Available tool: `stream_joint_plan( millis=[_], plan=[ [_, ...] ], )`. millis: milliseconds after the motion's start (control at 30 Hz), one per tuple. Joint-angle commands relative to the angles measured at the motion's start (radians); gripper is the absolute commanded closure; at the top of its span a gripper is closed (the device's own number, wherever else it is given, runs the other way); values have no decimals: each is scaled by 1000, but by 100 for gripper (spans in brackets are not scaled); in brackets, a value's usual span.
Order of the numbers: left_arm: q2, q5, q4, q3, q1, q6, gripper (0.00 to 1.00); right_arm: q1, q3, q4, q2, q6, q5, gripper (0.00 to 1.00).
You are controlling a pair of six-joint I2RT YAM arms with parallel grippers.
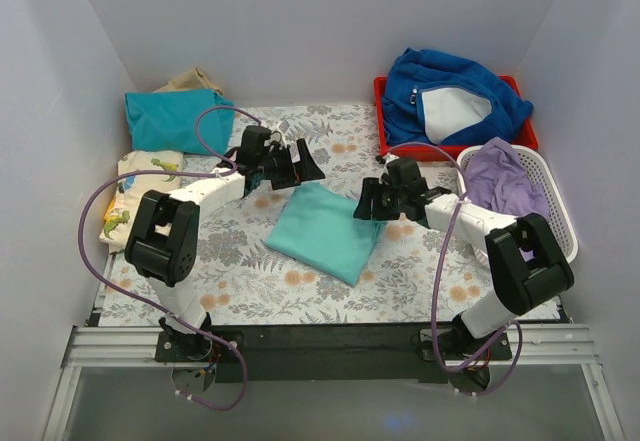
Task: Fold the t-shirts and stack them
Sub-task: Fold the tshirt
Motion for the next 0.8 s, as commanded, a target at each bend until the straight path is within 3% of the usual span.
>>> stream_joint_plan(
  millis=[0,433,767],
  plan=[
    [-32,-33,-5,-16,7,26,4,-4,-27,-18,-32,-8,133,39],
    [-4,-48,-7,-20,7,34,4,-8,-33,-52,33,-57,182,36],
    [-99,-200,-160,35,40,57,4,-8,7,-138,-242,-146,305,20]
  ],
)
